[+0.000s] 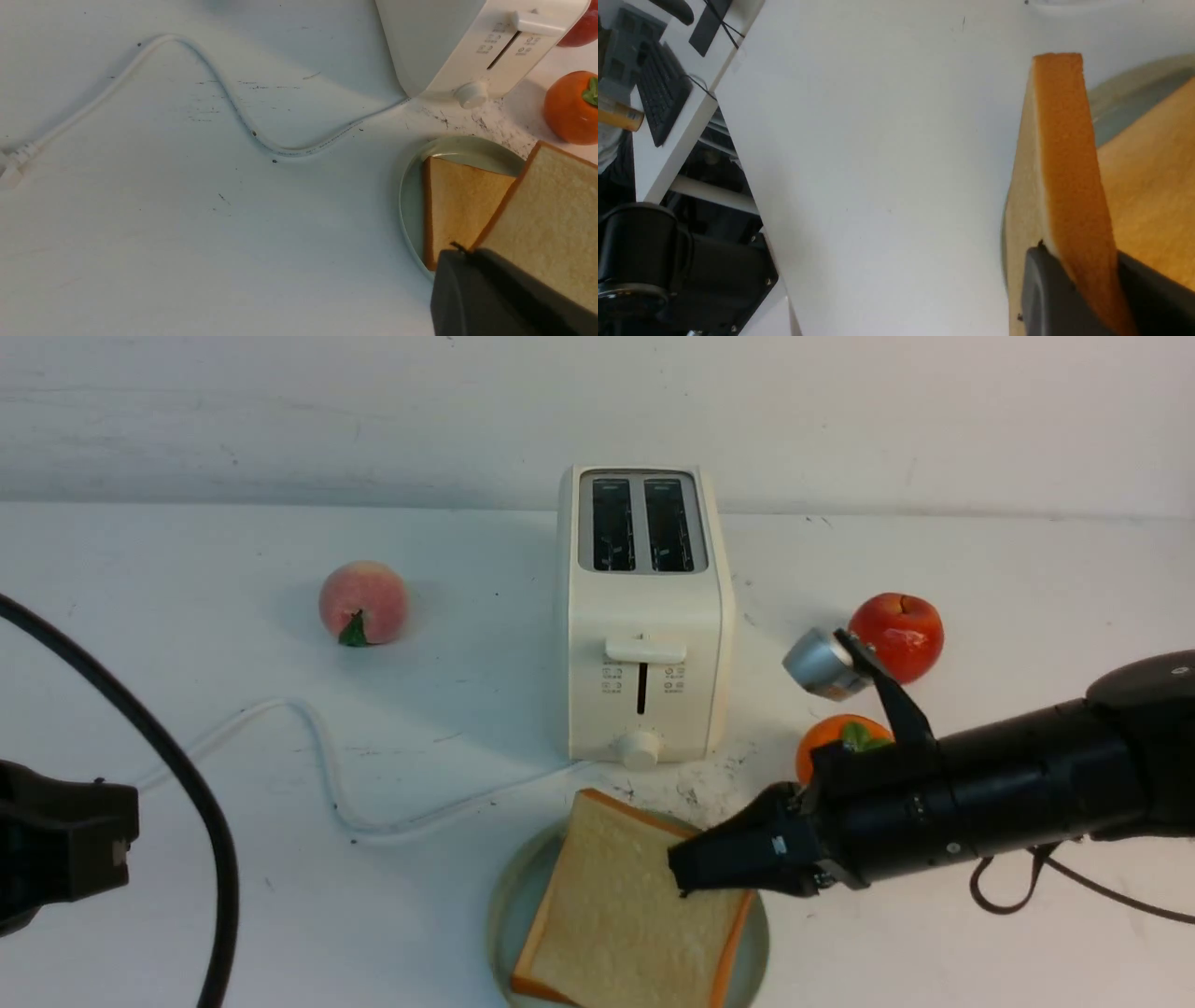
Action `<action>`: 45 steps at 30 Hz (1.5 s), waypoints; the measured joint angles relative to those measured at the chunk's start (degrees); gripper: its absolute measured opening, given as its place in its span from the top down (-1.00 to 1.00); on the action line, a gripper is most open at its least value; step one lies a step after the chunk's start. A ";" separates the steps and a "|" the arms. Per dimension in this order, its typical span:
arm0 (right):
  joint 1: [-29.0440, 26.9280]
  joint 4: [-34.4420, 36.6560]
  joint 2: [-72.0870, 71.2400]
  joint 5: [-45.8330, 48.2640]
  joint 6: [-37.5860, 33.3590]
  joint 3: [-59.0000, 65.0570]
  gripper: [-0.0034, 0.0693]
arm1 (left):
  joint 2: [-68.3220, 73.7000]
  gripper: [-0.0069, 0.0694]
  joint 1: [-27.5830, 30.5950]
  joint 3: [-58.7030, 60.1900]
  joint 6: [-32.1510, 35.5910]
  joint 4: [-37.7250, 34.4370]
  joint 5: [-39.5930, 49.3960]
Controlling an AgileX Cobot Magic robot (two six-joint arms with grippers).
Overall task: Take toasted bread from bread machine on white table place on plate.
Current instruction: 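Place the held slice of bread on top of the slice on the plate with the right gripper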
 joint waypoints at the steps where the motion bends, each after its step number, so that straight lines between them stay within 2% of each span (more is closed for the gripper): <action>1: 0.00 0.20 0.00 -0.05 0.00 -0.01 0.60 | 0.00 0.86 0.00 0.00 0.00 0.00 0.00; 7: 0.00 6.05 1.48 -3.09 -3.73 -0.37 0.60 | 0.00 0.86 0.00 0.00 0.04 0.00 0.19; 20: 0.00 6.60 5.54 -6.03 -4.62 -0.37 0.58 | 0.00 0.86 0.00 0.00 0.04 0.00 0.24; 25: 0.00 6.54 5.54 -8.36 -4.78 -0.37 0.47 | 0.00 0.85 0.00 0.00 0.04 0.00 0.24; 29: 0.00 5.82 5.54 -9.41 -4.78 -0.37 0.24 | 0.00 0.85 0.00 0.00 0.04 0.00 0.24; 31: 0.00 4.81 5.54 -10.43 -4.78 -0.37 0.06 | 0.00 0.85 0.00 0.00 0.04 0.00 0.24; 33: 0.00 4.24 5.54 -10.70 -4.78 -0.37 0.00 | 0.00 0.85 0.00 0.00 0.04 0.00 0.24; 35: 0.00 1.31 5.54 -10.84 -4.73 -0.37 -0.15 | 0.00 0.85 0.00 0.00 0.04 0.00 0.24; 41: 0.00 -5.68 5.54 -11.55 -4.02 -0.37 -0.26 | 0.00 0.85 0.00 0.00 0.04 0.00 0.30; 45: 0.00 -12.83 4.87 -14.72 1.31 -0.37 -0.31 | 0.00 0.85 0.00 0.00 0.04 0.00 0.30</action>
